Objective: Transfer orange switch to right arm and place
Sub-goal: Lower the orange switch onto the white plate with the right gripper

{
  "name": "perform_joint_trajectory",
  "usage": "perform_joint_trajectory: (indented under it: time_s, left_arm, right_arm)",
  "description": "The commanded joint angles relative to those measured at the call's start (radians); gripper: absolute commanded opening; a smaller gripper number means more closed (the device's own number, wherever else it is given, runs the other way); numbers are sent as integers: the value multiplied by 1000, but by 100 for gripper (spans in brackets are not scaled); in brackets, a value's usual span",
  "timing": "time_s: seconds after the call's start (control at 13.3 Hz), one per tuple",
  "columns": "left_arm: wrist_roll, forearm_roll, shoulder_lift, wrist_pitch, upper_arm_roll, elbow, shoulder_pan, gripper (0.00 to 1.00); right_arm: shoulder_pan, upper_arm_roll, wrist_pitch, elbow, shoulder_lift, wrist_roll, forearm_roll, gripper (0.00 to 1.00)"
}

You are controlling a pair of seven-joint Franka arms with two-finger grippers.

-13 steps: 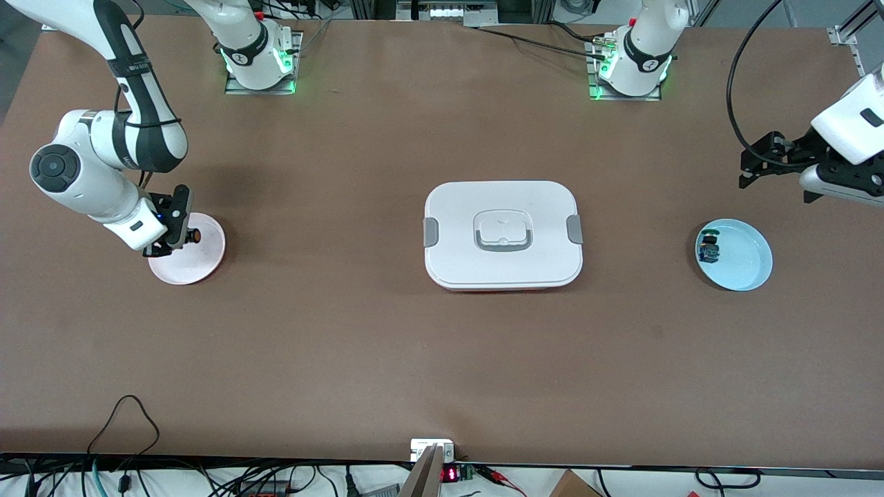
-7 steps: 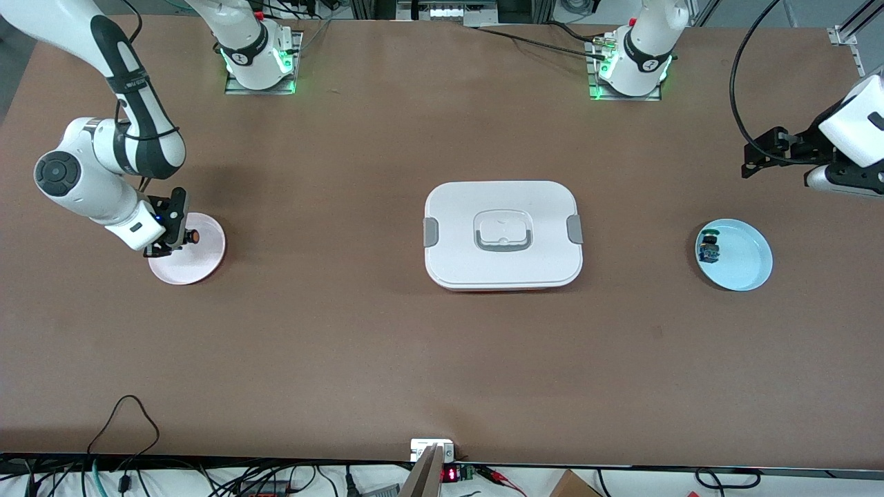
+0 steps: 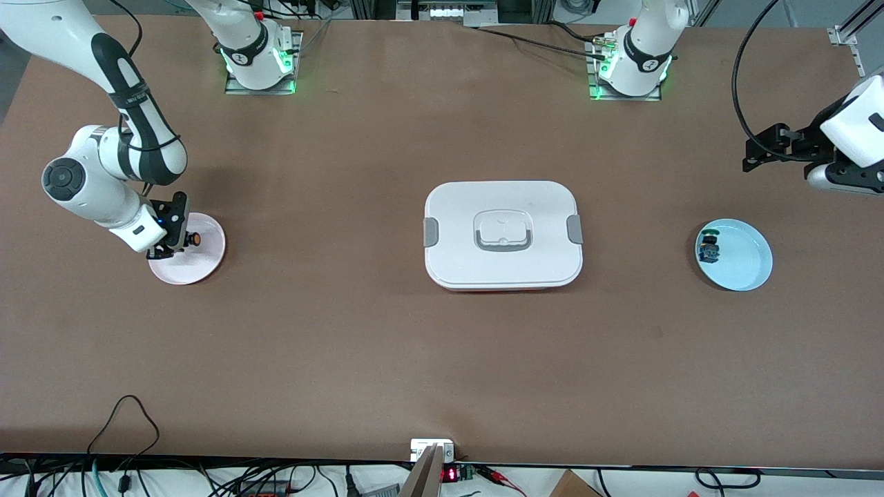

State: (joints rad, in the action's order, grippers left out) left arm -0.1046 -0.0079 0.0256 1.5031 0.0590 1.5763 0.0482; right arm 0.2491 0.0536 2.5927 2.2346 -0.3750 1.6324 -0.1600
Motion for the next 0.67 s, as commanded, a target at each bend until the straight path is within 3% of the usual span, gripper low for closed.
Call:
perform_joint_trajectory:
  time_s: [0.0,0.15,0.22,0.3,0.6]
  left_arm:
    - [8,-6,10,-24,2,-21,12,100]
    - [8,-4,7,-29,2,-19,12,100]
    - [8,-1,8,-27,2,-19,12,100]
    - [6,14,8,-23,4,-22,12,100]
    - [5,22,5,-20,13,-27,7,100]
  right_arm:
    - [25,17,56,25,4,44,-9,2]
    - [25,17,87,34,-4,44,-9,4]
    - [25,17,89,34,-5,44,-9,20]
    - [25,17,89,34,-5,40,-3,97]
    - [27,17,78,34,7,37,-3,100]
